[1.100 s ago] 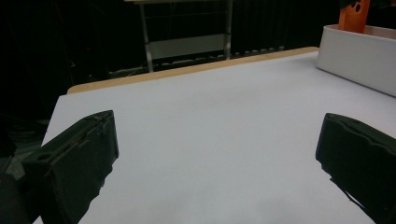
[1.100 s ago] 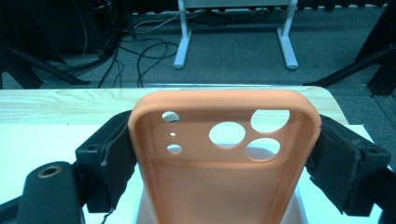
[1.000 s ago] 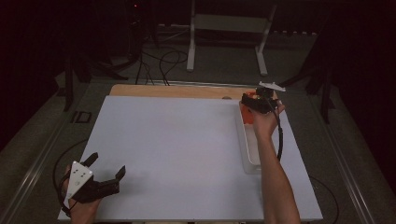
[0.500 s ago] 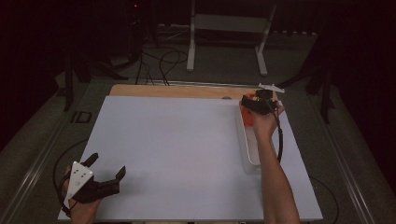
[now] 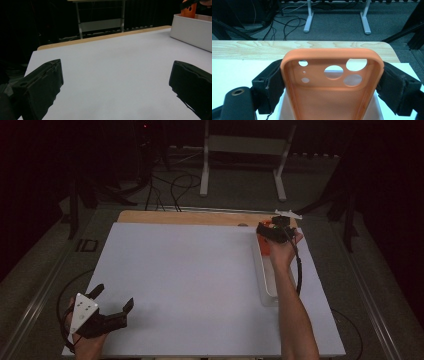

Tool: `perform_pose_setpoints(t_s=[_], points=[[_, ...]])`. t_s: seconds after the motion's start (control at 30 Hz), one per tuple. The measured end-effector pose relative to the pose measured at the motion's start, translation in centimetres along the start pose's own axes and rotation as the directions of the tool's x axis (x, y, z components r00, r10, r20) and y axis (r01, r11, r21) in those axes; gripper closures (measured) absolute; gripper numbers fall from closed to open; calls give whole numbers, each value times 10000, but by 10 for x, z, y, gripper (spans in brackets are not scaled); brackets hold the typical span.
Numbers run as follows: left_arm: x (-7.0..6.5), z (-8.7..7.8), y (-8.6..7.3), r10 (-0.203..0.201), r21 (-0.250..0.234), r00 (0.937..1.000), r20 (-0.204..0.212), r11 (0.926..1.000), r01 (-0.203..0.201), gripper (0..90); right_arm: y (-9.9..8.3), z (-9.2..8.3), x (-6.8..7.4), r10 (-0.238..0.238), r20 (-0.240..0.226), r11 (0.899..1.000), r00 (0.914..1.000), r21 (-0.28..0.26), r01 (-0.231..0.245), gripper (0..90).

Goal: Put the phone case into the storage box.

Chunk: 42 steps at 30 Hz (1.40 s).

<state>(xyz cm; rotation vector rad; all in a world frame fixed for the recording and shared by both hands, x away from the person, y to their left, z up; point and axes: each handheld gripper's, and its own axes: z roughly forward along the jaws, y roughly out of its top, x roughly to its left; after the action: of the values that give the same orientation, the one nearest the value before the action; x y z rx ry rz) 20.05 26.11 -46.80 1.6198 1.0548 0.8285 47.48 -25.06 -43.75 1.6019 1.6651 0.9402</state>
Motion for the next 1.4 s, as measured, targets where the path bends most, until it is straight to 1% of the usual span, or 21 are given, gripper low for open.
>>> perform_pose_setpoints(t_s=[0.57, 0.6, 0.67, 0.73, 0.77, 0.83, 0.87, 0.93, 0.97, 1.0, 1.07, 1.2, 1.4], points=[[1, -1, 0, -13, 4, 10000, 14, 10000, 13, 3, 0, 3, 1, 139, 120, 9999, 9998, -102, -138, 142], [1, -1, 0, -31, -15, 10000, 5, 10000, 31, 3, 0, 4, 2, 177, 125, 9998, 9998, -109, -176, 122], [1, -1, 0, -27, -5, 10000, 19, 10000, 27, 3, -1, 5, 1, 303, -60, 9995, 9995, -55, -304, 92], [1, -1, 0, -22, -8, 10000, 25, 10000, 22, 3, -1, 5, 1, 321, -59, 9995, 9995, -14, -321, 85], [1, -1, 0, -16, 0, 10000, 25, 10000, 16, 3, -1, 6, 1, 390, -174, 9992, 9991, 1, -390, 84], [1, -1, 0, -15, 18, 10000, 25, 10000, 15, 3, -1, 5, 1, 365, -138, 9993, 9992, -52, -365, 83], [1, -1, 0, -17, 19, 10000, 24, 10000, 17, 3, -1, 5, 1, 382, -235, 9993, 9990, -46, -383, 83], [0, -1, 0, -21, 3, 10000, 27, 10000, 21, 3, 0, 3, 2, 281, -191, 9995, 9994, -168, -284, 83], [0, -1, 0, -16, -3, 10000, 25, 10000, 16, 3, 0, 3, 1, 329, -280, 9992, 9991, -204, -335, 83], [0, -1, 0, -16, -3, 10000, 24, 10000, 16, 3, 1, 2, 1, 299, -215, 9993, 9993, -221, -304, 83], [0, 0, 0, -27, 0, 10000, 21, 10000, 27, 3, 2, 1, 0, 308, -256, 9991, 9992, -268, -315, 83], [0, 0, -1, -10, 31, 10000, 26, 10000, 10, 3, 2, -1, -2, 263, -220, 9992, 9994, -302, -270, 84], [0, 1, -1, -4, 39, 10000, 30, 10000, 4, 3, 4, -5, -4, 227, -320, 9990, 9992, -377, -239, 84]])
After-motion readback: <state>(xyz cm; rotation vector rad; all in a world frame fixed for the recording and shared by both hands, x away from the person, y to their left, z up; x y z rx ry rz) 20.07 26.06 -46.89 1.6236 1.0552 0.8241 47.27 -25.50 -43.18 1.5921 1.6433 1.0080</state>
